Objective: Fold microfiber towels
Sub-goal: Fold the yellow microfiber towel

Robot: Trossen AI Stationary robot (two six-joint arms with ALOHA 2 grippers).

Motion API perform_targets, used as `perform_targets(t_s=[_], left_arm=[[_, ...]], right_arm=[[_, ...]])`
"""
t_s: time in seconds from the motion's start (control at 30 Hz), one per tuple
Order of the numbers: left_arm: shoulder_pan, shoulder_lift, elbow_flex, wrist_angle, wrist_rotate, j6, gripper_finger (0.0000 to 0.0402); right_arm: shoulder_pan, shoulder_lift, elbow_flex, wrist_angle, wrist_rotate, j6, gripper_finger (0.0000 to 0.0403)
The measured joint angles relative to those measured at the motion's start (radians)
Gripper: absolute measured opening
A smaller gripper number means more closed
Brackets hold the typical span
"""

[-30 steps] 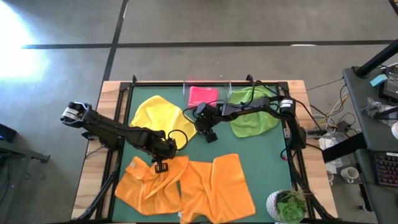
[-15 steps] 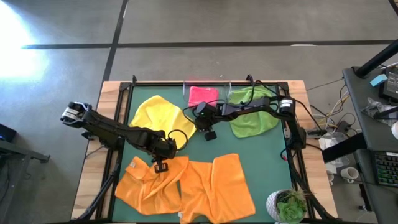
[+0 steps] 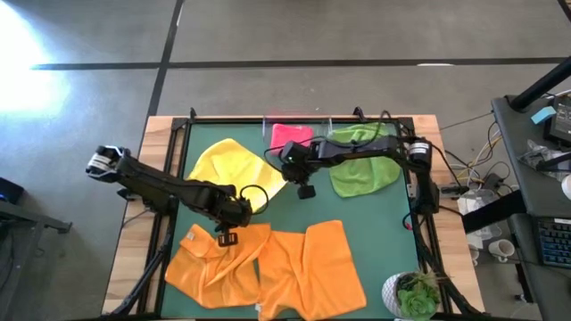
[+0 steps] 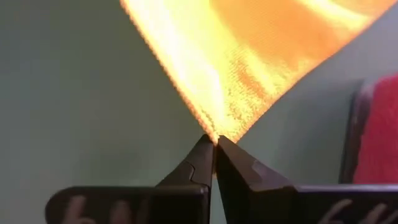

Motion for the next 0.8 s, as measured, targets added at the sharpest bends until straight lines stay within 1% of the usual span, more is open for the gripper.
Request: perform_targets(t_s=[0.07,0.2,0.37,0.5,0.63,0.8], left_arm=[[0.000,-0.004,0.002,-0.009,-0.016,0.001,0.0000],[0.002,-0.029,0.004,-0.010,-0.048,0.007,0.0000],[0.005,-0.091,0.012,-0.013,-0.084,0.005,0.0000],[0.008,-0.158,0.047,-0.011,-0.127,0.005,0.0000],[0.009,-0.212,0.083,-0.011,-0.126,-0.003,0.0000],[0.005,-0.257,0.094,-0.011,-0.120,-0.003,0.0000]], right_arm=[[0.008,-0.037,0.005,-0.059,-0.001,0.042,0.0009],[0.026,-0.126,0.009,-0.117,0.005,0.124,0.0008],[0.065,-0.230,0.011,-0.162,0.093,0.215,0.0008],[0.102,-0.311,0.011,-0.172,0.133,0.311,0.0008],[0.151,-0.370,0.011,-0.199,0.186,0.408,0.0008],[0.224,-0.408,0.011,-0.210,0.259,0.502,0.0008]])
